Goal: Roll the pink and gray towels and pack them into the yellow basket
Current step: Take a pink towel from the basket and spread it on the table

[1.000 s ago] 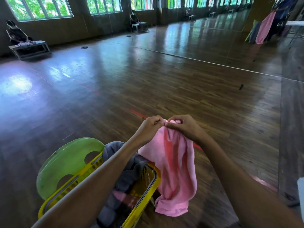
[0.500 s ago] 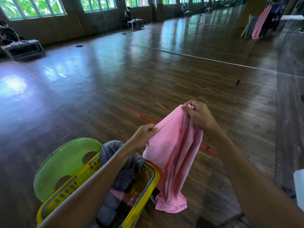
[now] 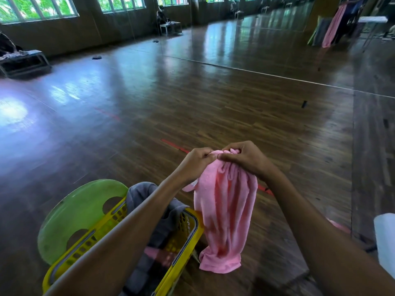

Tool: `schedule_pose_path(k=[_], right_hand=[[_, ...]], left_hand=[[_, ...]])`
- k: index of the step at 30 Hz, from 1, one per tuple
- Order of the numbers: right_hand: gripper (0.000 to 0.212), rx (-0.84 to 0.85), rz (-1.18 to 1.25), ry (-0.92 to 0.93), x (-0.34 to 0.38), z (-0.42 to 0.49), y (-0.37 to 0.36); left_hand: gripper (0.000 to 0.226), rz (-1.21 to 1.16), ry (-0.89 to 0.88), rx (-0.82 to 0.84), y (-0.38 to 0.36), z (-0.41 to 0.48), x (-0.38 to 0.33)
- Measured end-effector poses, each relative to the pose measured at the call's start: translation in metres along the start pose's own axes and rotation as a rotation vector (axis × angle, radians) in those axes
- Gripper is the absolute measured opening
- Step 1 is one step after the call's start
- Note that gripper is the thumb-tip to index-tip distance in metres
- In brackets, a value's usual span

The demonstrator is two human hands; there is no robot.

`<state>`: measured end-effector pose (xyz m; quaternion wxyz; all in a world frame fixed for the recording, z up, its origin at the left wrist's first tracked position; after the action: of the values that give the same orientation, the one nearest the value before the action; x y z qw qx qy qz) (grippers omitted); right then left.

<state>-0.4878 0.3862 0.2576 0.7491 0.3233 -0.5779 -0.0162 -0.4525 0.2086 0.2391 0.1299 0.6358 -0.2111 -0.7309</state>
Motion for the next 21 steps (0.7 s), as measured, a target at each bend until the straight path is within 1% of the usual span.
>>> schedule_pose_path(k=[3,5,9,10,11,13,14,15,16,17,19,21], right_hand=[[0.004,-0.074,-0.054,0.006,-0.008,0.002,0.008],[0.006,-0.137,-0.044,-0.023,-0.015,0.003,0.02],[0.008,-0.279,0.006,-0.075,-0.026,-0.001,0.046],[0.005,-0.269,0.021,-0.073,-0.025,-0.002,0.048],[0.009,-0.229,0.025,-0.069,-0.022,-0.002,0.046],[0.028,-0.09,0.048,-0.093,-0.015,-0.004,0.036],[0.033,-0.024,0.062,-0.116,-0.013,-0.004,0.03],[0.034,0.026,0.068,-0.129,-0.012,-0.005,0.025],[0.029,0.044,0.065,-0.129,-0.012,-0.005,0.021],[0.021,0.027,0.071,-0.127,-0.012,-0.006,0.019],[0.009,-0.073,0.091,-0.125,-0.015,-0.009,0.024],[0.005,-0.169,0.068,-0.143,-0.021,-0.016,0.034]], left_hand=[[0.032,0.053,0.003,-0.013,-0.001,-0.002,0.003],[0.034,0.079,0.024,-0.018,0.004,-0.005,0.012],[0.034,0.053,0.073,-0.039,0.012,-0.01,0.033],[0.035,0.051,0.066,-0.055,0.012,-0.008,0.033],[0.034,0.054,0.05,-0.062,0.011,-0.004,0.03],[0.03,0.062,-0.006,-0.031,0.005,0.004,0.018],[0.027,0.065,-0.042,0.0,0.0,0.009,0.009],[0.024,0.065,-0.076,0.031,-0.005,0.014,0.0],[0.024,0.07,-0.103,0.055,-0.01,0.019,-0.008],[0.024,0.077,-0.12,0.067,-0.013,0.024,-0.011],[0.03,0.099,-0.135,0.055,-0.017,0.032,-0.013],[0.033,0.08,-0.113,0.066,-0.02,0.039,-0.006]])
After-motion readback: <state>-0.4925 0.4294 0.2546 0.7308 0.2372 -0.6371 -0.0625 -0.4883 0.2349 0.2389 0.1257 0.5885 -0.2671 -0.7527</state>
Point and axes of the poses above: each hand's wrist, its own z-axis towards the middle knuckle, its own y-axis out of the back of the hand, x = y × z, the point moved 2 cm from there along z, towards the middle knuckle, and after that the axes turned 1 degree about -y, right-handed, at the moved point
